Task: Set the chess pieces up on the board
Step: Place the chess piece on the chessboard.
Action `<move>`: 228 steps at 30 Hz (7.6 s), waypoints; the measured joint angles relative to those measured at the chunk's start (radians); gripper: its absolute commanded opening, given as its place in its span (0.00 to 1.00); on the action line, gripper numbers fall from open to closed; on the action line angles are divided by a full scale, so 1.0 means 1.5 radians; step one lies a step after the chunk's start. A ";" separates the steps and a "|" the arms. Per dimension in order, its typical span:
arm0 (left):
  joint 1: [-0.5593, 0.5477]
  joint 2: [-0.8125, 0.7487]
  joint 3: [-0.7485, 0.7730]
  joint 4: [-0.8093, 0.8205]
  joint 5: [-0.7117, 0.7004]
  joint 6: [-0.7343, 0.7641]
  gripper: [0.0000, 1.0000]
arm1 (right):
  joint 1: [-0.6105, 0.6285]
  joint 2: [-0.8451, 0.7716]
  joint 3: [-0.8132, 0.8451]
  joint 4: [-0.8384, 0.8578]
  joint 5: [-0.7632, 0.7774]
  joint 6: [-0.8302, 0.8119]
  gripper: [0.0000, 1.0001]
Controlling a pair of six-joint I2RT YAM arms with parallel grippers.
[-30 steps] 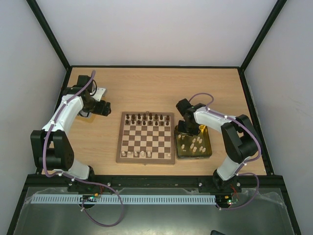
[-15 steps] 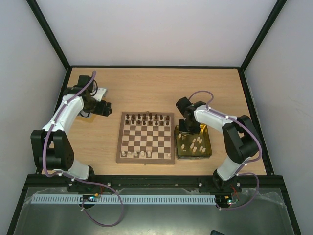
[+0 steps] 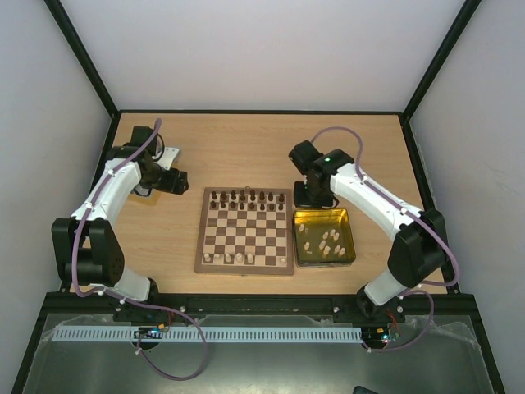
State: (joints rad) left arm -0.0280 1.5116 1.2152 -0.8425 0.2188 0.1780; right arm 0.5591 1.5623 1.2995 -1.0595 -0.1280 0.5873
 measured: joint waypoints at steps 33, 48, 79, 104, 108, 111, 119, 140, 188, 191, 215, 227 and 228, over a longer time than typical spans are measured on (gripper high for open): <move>0.004 -0.019 -0.012 0.030 -0.012 -0.013 0.92 | 0.323 0.414 0.494 -0.125 -0.016 -0.032 0.02; 0.078 -0.005 -0.012 0.033 -0.017 -0.038 0.98 | 0.358 0.480 0.565 -0.124 -0.020 -0.039 0.02; 0.198 -0.008 -0.042 0.079 -0.079 -0.092 0.99 | 0.383 0.541 0.606 -0.122 -0.052 -0.044 0.02; 0.198 -0.009 -0.045 0.080 -0.077 -0.092 0.99 | 0.392 0.571 0.610 -0.119 -0.088 -0.046 0.02; 0.198 -0.018 -0.047 0.081 -0.077 -0.091 0.99 | 0.396 0.571 0.610 -0.118 -0.089 -0.046 0.02; 0.198 -0.023 -0.048 0.082 -0.077 -0.091 0.99 | 0.399 0.571 0.610 -0.118 -0.090 -0.046 0.02; 0.198 -0.030 -0.048 0.084 -0.077 -0.091 0.99 | 0.401 0.571 0.610 -0.118 -0.095 -0.049 0.21; 0.198 -0.035 -0.059 0.085 -0.076 -0.091 0.99 | 0.401 0.571 0.614 -0.118 -0.096 -0.052 0.30; 0.198 -0.039 -0.060 0.085 -0.076 -0.091 0.99 | 0.401 0.572 0.638 -0.115 -0.109 -0.053 0.28; 0.198 -0.039 -0.060 0.085 -0.075 -0.091 0.99 | 0.401 0.572 0.638 -0.114 -0.114 -0.053 0.28; 0.198 -0.039 -0.060 0.085 -0.071 -0.091 0.99 | 0.401 0.575 0.634 -0.113 -0.125 -0.053 0.29; 0.198 -0.039 -0.060 0.085 -0.069 -0.091 0.99 | 0.401 0.575 0.634 -0.113 -0.115 -0.049 0.43; 0.198 -0.039 -0.060 0.085 -0.069 -0.091 0.99 | 0.401 0.575 0.634 -0.113 -0.113 -0.049 0.43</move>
State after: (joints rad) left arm 0.2687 1.4525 1.1259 -0.7147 0.1154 0.0418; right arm 1.1610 2.4248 2.2505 -1.2293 -0.2970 0.5140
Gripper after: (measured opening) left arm 0.991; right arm 0.424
